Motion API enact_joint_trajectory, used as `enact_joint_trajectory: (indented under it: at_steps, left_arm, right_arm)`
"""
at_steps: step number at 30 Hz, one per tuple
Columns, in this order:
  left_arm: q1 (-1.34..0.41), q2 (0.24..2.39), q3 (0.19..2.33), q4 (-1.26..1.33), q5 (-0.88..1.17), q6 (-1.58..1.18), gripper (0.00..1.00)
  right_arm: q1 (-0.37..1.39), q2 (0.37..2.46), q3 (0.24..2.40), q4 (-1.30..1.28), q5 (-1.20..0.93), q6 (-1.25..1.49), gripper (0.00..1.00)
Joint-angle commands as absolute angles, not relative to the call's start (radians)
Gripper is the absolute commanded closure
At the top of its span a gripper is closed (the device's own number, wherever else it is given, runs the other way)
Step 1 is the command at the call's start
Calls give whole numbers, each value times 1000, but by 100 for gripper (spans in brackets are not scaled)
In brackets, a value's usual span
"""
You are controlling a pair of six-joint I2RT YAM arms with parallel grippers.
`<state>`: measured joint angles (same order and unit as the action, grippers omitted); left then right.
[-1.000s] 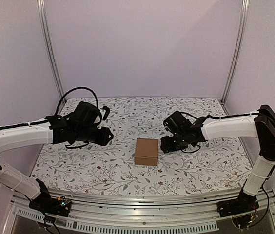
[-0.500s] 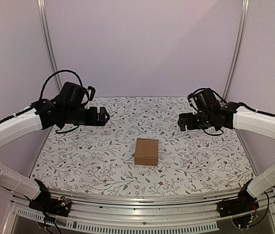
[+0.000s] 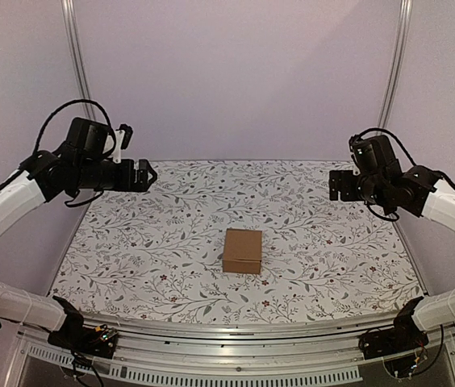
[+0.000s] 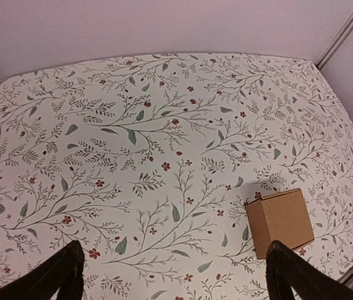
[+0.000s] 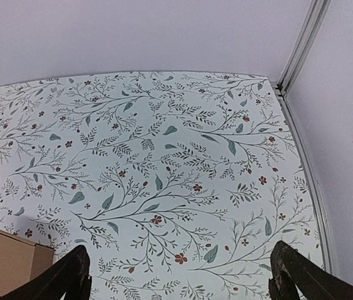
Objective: Fold the paper box
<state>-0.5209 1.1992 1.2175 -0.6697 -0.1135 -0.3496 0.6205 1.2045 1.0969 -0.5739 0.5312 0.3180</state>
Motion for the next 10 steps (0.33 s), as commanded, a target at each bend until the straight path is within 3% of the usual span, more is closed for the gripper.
enact_joint_trajectory:
  at_steps: [1,10]
  left_arm:
    - [-506,1134,1160,-636,-127,-259,0]
    - [-499,1057,1065,-551,-91,-265,1]
  right_arm:
    - [618,1133,1068,-635,594,319,1]
    - [618,1068,990,-579,573,331,1]
